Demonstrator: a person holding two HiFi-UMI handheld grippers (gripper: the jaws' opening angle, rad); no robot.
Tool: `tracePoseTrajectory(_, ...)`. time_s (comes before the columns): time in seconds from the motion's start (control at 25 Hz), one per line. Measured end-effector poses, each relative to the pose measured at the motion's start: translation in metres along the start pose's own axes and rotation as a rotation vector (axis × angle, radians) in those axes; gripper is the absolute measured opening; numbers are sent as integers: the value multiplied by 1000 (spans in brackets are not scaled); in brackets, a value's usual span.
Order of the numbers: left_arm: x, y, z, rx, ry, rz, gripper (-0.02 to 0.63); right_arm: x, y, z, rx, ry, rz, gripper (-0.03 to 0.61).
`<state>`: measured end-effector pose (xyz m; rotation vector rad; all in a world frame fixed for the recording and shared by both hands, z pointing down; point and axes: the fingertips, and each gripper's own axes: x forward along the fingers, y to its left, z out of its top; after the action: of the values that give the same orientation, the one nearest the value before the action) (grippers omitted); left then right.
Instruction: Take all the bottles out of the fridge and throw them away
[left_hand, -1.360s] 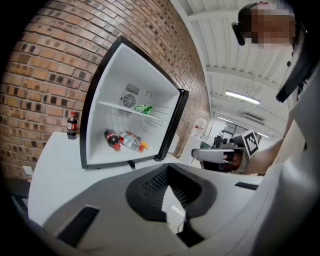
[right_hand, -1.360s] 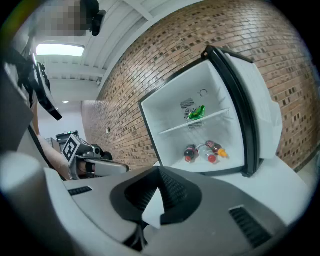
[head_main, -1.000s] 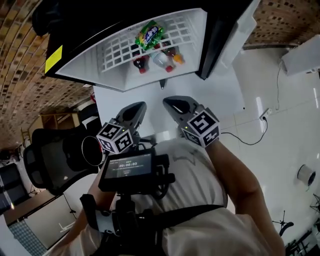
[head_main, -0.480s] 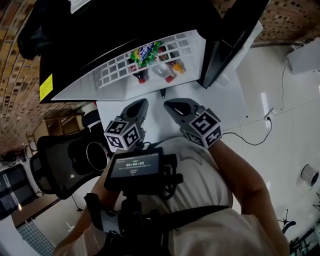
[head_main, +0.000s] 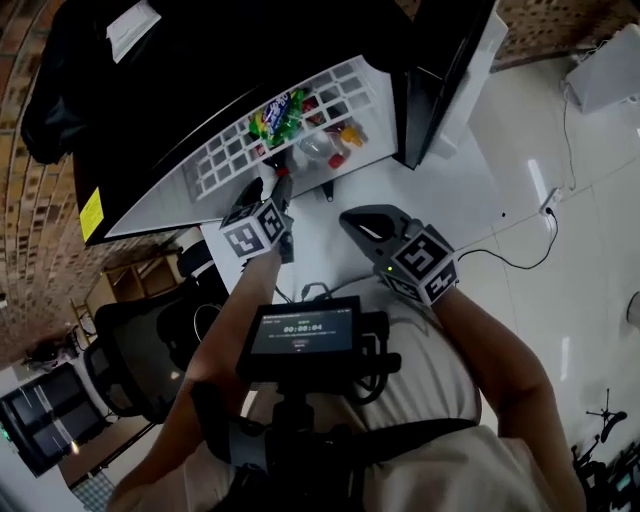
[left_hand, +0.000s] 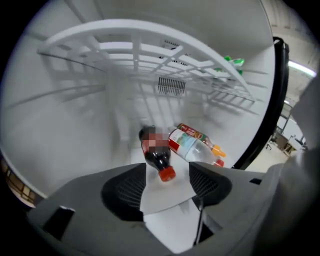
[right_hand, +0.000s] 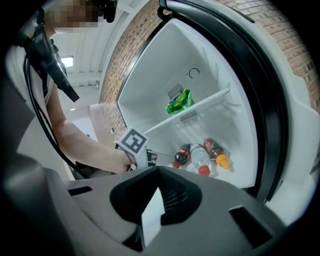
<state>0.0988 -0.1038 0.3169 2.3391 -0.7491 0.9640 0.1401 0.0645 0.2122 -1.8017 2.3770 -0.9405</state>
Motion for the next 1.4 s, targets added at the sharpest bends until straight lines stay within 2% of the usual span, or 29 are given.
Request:
tracePoseTrajectory(0.16,35,10,-2,-131,82,58,335,-16,-13,-5,46,-25,-57,2)
tracePoseTrajectory(0.32,57,10,-7,-165,138,85,337,-30,-31,-10,96,-44,-110,2)
tracePoseTrajectory(0.4,58,16,-8,-189,161,115,191,-36,-38,-13,117,-46,-129,2)
tracePoseTrajectory(0.48,53,15,-9,-223,160,107,163,-41,-41,-17,127,-42,-143,2)
tracePoseTrajectory(0.64,38,5,-20,-315,165,-7,163,-37,-44,-18,146,-45,-138,2)
tracePoseTrajectory(0.8,22,-9,-25,-517,128,-205,167,-25,-41,-20,152,-31,-108,2)
tracePoseTrajectory(0.92,6,-17,-32,-611,101,-316,167,-17,-34,-21,147,-11,-81,2)
tracePoseTrajectory(1.08,-10,-28,-40,-676,68,-413,167,-14,-28,-25,138,16,-58,2)
tracePoseTrajectory(1.4,-40,-46,-40,-709,-14,-559,167,-7,-20,-28,119,43,-22,2)
